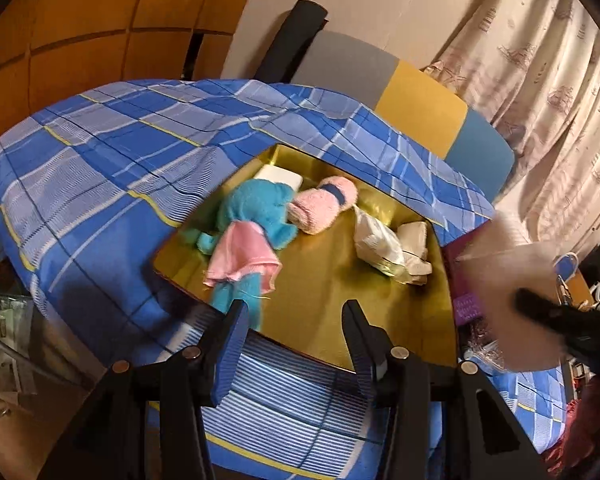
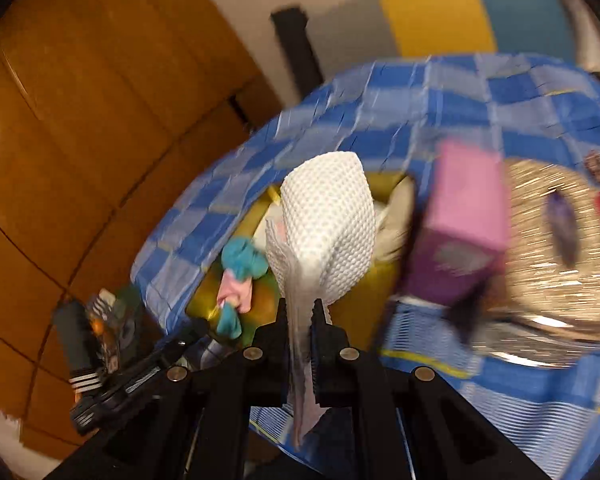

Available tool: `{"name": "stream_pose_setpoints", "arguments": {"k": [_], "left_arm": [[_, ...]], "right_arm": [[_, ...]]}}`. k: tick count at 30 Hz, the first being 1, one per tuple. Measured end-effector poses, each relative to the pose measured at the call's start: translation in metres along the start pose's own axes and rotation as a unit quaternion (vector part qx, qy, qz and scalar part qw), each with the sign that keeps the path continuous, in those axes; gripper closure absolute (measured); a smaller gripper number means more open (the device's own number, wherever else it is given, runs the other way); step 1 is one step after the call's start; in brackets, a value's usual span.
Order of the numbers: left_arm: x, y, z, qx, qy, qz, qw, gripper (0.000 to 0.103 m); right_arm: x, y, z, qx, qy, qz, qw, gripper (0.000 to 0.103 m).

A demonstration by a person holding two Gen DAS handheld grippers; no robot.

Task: Organize soft objects
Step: 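Lower the white waffle towel into the gold tray and open the right gripper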

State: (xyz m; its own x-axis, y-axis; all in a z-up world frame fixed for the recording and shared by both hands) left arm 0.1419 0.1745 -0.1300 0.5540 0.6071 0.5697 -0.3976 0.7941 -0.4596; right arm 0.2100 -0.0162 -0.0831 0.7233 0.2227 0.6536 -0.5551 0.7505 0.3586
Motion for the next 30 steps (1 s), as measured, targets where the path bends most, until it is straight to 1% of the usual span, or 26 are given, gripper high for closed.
{"name": "stream_pose_setpoints", "arguments": {"k": [3, 7, 9, 13, 16, 17, 18, 20, 23, 27, 30], "left_arm": [[0.006, 0.01, 0.001, 0.006, -0.004, 0.015, 0.9999, 0.054], [0.017, 0.024, 0.005, 0.017, -0.021, 0.031, 0.9992, 0.054], [0.018, 0.03, 0.005, 0.02, -0.025, 0.041, 0.9986, 0.054], [0.014, 0.038, -0.003, 0.018, -0.01, 0.064, 0.9977, 0.054], [0.014, 0.039, -0.003, 0.018, -0.012, 0.068, 0.9975, 0.054], [0.015, 0.039, -0.002, 0.018, -0.013, 0.068, 0.9974, 0.054], [0.016, 0.039, -0.001, 0.018, -0.016, 0.068, 0.9974, 0.054], [0.018, 0.041, 0.002, 0.018, -0.021, 0.072, 0.997, 0.054], [0.023, 0.046, 0.005, 0.018, -0.029, 0.083, 0.996, 0.054], [0.025, 0.052, 0.005, 0.017, -0.029, 0.095, 0.9949, 0.054], [0.023, 0.05, 0.003, 0.014, -0.024, 0.094, 0.9952, 0.054]], "right_arm": [[-0.005, 0.014, -0.053, 0.023, 0.042, -0.015, 0.999, 0.095], [-0.011, 0.022, -0.098, 0.049, 0.069, -0.059, 0.995, 0.095], [-0.009, 0.025, -0.11, 0.054, 0.072, -0.066, 0.994, 0.095], [-0.004, 0.033, -0.133, 0.06, 0.076, -0.077, 0.992, 0.095], [-0.006, 0.035, -0.146, 0.055, 0.084, -0.081, 0.992, 0.09], [-0.006, 0.035, -0.148, 0.053, 0.087, -0.08, 0.992, 0.083], [-0.009, 0.035, -0.153, 0.045, 0.096, -0.077, 0.991, 0.067], [-0.011, 0.035, -0.152, 0.041, 0.097, -0.073, 0.992, 0.057], [-0.011, 0.037, -0.144, 0.042, 0.09, -0.056, 0.993, 0.052], [-0.011, 0.041, -0.123, 0.031, 0.073, -0.022, 0.997, 0.05], [-0.011, 0.041, -0.109, 0.019, 0.064, -0.008, 0.998, 0.05]]}}
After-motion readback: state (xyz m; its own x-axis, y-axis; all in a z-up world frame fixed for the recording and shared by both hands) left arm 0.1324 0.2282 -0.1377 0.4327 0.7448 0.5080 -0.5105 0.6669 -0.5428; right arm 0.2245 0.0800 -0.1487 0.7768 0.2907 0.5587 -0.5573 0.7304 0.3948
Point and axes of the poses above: each gripper's, at about its wrist camera, not at the fingertips, and z roughly against the way its jaws point, y to its left, x to its top, the point moved 8 cm from there along -z, roughly the way its jaws point, and after that the axes turned 10 degrees about z, right-handed, at the moved point
